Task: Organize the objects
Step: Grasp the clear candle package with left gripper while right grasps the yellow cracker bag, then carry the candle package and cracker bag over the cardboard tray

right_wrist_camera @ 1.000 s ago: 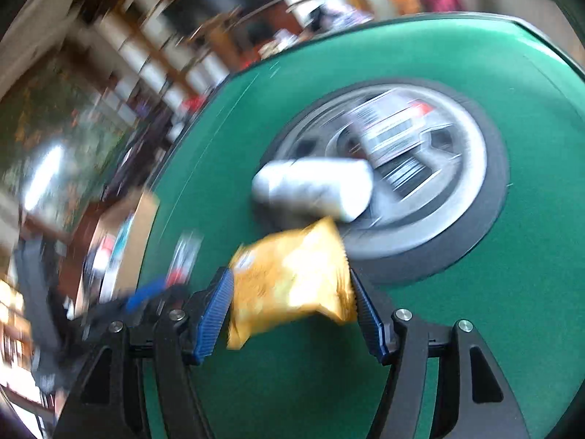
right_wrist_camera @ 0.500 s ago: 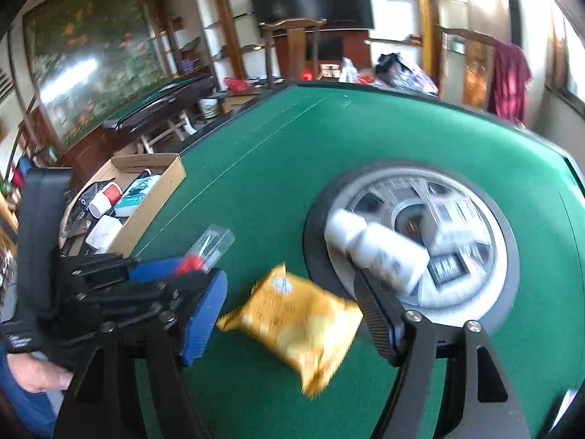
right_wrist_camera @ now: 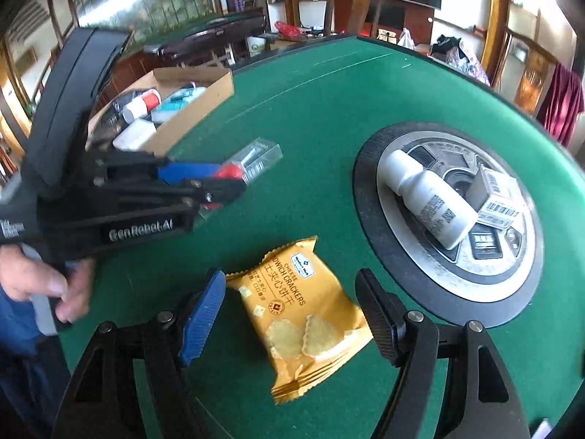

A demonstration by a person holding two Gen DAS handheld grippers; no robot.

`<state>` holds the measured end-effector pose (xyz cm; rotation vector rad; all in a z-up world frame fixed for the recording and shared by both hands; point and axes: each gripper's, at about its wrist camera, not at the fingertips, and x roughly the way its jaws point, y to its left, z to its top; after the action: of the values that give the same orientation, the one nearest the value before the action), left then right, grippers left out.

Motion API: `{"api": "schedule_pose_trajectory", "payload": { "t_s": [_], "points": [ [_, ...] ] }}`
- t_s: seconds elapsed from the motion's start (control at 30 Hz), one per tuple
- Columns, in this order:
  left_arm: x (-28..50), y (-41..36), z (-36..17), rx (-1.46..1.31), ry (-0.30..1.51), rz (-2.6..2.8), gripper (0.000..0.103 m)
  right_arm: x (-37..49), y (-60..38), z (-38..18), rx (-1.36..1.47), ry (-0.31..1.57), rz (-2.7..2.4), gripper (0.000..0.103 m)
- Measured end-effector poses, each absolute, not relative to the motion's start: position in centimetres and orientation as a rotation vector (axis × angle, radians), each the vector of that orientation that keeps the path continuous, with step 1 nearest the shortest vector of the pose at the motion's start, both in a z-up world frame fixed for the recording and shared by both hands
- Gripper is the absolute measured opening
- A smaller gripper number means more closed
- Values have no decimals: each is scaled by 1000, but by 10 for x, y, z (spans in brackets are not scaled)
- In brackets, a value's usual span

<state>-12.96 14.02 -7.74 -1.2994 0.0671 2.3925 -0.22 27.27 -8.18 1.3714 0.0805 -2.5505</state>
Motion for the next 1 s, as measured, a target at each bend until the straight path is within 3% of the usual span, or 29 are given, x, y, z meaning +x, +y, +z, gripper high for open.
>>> {"api": "schedule_pose_trajectory", "payload": {
  "t_s": [0.27, 0.37, 0.43, 0.53, 0.77, 1.0],
  "points": [
    [-128, 141, -77, -1290, 92, 2399, 28, -5, 270, -94, 1386, 151, -2549, 73],
    [-126, 143, -78, -1275, 114, 2407, 28, -8, 279, -95, 1338, 49, -2568, 47],
    [-126, 142, -78, -1269, 100, 2407, 28, -10, 280, -96, 1350, 15, -2583, 44],
    [-128, 140, -78, -1268, 73, 2399, 27, -10, 279, -90, 1345, -12, -2631, 44],
    [-124, 139, -73, -1227, 71, 2421, 27, -5, 297, -65, 1196, -269, -2831, 44],
    [-113, 143, -61, -1110, 131, 2495, 27, -1, 295, -54, 1115, -347, -2864, 44]
  ]
}}
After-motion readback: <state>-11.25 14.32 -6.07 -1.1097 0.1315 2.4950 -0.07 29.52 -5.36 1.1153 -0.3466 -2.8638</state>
